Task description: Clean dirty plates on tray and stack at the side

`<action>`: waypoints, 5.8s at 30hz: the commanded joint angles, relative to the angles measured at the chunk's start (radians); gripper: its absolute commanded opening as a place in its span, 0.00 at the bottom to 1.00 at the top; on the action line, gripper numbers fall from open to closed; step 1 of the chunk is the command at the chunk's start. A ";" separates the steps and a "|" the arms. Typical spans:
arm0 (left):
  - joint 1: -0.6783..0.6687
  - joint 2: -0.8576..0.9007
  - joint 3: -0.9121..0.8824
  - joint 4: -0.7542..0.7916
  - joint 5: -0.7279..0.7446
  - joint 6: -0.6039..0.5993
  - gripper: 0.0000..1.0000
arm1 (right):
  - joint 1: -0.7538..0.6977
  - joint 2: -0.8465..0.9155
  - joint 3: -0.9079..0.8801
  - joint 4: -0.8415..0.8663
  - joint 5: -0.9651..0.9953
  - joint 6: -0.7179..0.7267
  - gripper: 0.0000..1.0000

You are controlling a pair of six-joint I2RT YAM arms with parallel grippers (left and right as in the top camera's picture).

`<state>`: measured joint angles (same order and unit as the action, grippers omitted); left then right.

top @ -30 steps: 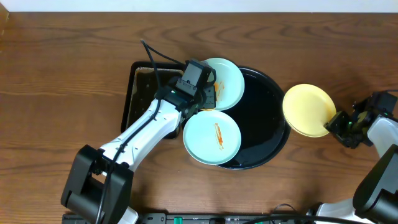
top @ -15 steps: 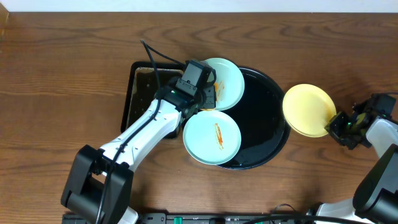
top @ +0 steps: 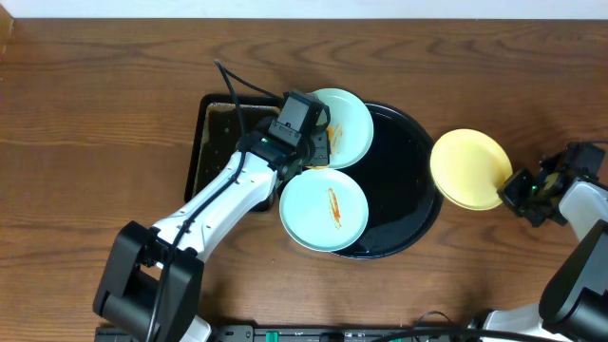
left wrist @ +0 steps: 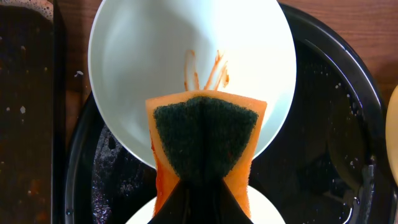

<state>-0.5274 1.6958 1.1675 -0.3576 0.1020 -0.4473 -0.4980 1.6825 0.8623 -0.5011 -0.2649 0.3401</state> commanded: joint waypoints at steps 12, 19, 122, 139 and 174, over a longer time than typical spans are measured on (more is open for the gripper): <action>0.001 -0.016 0.016 0.000 0.002 0.009 0.08 | 0.051 -0.173 0.005 0.036 -0.101 -0.145 0.01; 0.001 -0.016 0.016 0.000 0.002 0.009 0.08 | 0.148 -0.339 0.005 0.037 0.005 -0.219 0.01; 0.001 -0.016 0.016 -0.009 0.002 0.009 0.08 | -0.054 -0.056 0.008 0.290 0.285 0.185 0.45; 0.000 -0.016 0.016 -0.047 0.003 -0.003 0.08 | 0.338 -0.171 0.021 0.010 -0.214 -0.108 0.59; -0.181 -0.016 0.014 -0.270 0.178 -0.060 0.08 | 0.846 0.024 0.013 -0.088 -0.248 0.124 0.26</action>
<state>-0.7040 1.6958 1.1675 -0.6247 0.2790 -0.4976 0.3382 1.6981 0.8722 -0.5964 -0.4980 0.4465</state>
